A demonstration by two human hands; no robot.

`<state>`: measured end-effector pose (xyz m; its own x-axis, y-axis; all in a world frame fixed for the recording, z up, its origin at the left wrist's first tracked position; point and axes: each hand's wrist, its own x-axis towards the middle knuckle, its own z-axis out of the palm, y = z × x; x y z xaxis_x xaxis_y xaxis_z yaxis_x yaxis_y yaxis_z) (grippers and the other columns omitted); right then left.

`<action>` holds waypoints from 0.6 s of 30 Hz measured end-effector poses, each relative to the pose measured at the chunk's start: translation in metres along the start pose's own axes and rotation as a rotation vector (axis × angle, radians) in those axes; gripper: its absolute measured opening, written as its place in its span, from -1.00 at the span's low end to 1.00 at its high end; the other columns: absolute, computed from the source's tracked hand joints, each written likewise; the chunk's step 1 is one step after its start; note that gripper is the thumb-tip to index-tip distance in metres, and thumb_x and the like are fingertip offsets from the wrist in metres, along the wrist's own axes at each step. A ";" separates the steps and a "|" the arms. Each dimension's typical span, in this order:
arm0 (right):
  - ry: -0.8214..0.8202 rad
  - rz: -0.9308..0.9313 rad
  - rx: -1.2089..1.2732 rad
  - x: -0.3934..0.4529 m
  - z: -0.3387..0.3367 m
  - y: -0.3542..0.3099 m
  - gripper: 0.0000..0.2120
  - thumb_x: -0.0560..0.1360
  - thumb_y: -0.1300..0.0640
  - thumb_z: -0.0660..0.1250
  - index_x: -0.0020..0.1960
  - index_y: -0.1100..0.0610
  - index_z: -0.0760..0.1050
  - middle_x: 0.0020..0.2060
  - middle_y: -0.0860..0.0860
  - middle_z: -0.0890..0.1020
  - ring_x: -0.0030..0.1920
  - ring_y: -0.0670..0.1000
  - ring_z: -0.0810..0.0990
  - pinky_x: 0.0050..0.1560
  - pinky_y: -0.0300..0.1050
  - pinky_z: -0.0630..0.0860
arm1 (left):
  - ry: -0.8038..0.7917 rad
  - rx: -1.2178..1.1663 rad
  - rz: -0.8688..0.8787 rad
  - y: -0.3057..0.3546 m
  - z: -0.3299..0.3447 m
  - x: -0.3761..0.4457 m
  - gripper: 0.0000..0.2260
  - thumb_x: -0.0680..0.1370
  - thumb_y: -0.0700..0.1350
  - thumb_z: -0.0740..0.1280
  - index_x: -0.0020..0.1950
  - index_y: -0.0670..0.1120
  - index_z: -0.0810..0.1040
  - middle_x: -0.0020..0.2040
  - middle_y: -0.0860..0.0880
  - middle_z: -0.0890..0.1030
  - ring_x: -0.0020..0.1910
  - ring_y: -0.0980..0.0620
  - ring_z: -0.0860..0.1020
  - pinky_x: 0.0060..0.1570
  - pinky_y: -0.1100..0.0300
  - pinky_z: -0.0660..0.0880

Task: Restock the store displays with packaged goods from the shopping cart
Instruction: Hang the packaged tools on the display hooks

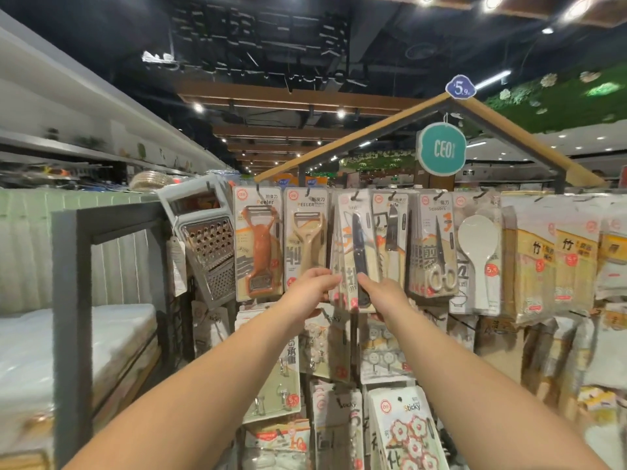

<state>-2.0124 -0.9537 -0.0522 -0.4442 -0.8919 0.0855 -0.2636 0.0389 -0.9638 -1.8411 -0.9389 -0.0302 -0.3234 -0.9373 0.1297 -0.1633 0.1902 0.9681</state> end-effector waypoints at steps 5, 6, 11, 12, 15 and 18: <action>0.027 -0.015 0.050 -0.037 -0.017 0.045 -0.68 0.55 -0.11 0.35 0.17 0.09 0.49 -0.18 -0.04 0.51 -0.23 -0.06 0.44 -0.24 -0.16 0.37 | -0.041 0.020 0.011 -0.020 0.013 -0.017 -0.68 0.60 0.03 0.32 0.32 -0.01 0.46 0.19 0.02 0.56 0.13 0.04 0.50 0.07 0.08 0.42; 0.057 -0.007 0.066 -0.047 -0.023 0.056 -0.70 0.53 -0.09 0.38 0.12 0.09 0.47 -0.25 -0.07 0.45 -0.29 -0.10 0.39 -0.31 -0.18 0.32 | -0.059 0.012 0.010 -0.027 0.020 -0.023 -0.71 0.59 0.02 0.33 0.30 0.00 0.48 0.15 0.04 0.57 0.08 0.05 0.50 -0.03 0.12 0.40; 0.210 0.057 0.076 -0.119 -0.062 0.107 -0.78 0.51 -0.02 0.43 -0.17 0.10 0.50 -0.33 -0.02 0.49 -0.34 -0.09 0.41 -0.34 -0.21 0.28 | -0.234 -0.013 -0.014 -0.065 0.069 -0.057 -0.74 0.58 -0.02 0.34 0.26 -0.01 0.48 0.08 0.03 0.55 0.04 0.06 0.51 -0.12 0.18 0.36; 0.232 0.065 0.070 -0.136 -0.069 0.118 -0.76 0.51 -0.01 0.43 -0.24 0.08 0.49 -0.35 0.00 0.49 -0.35 -0.07 0.40 -0.35 -0.20 0.27 | -0.283 -0.018 -0.024 -0.073 0.080 -0.067 -0.77 0.58 -0.02 0.33 0.23 0.01 0.49 0.07 0.03 0.55 0.04 0.06 0.52 -0.11 0.17 0.36; 0.276 0.144 0.076 -0.196 -0.096 0.154 -0.71 0.47 -0.09 0.44 -0.27 0.06 0.46 -0.29 0.12 0.48 -0.29 0.06 0.40 -0.32 -0.13 0.28 | -0.438 -0.013 -0.039 -0.094 0.119 -0.100 -0.90 0.60 -0.04 0.31 0.11 0.06 0.49 -0.01 0.04 0.56 0.00 0.08 0.54 -0.07 0.15 0.34; 0.379 0.282 0.084 -0.263 -0.133 0.196 -0.80 0.54 -0.02 0.39 -0.18 0.05 0.49 -0.18 0.01 0.54 -0.19 0.06 0.47 -0.24 -0.13 0.31 | -0.617 -0.014 -0.073 -0.113 0.169 -0.142 -0.91 0.62 -0.08 0.28 0.11 0.03 0.46 -0.06 0.02 0.57 -0.13 0.13 0.51 -0.17 0.21 0.33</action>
<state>-2.0616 -0.6514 -0.2302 -0.7736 -0.6238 -0.1115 -0.0248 0.2056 -0.9783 -1.9345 -0.7779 -0.1943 -0.7916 -0.6056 -0.0809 -0.1947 0.1245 0.9729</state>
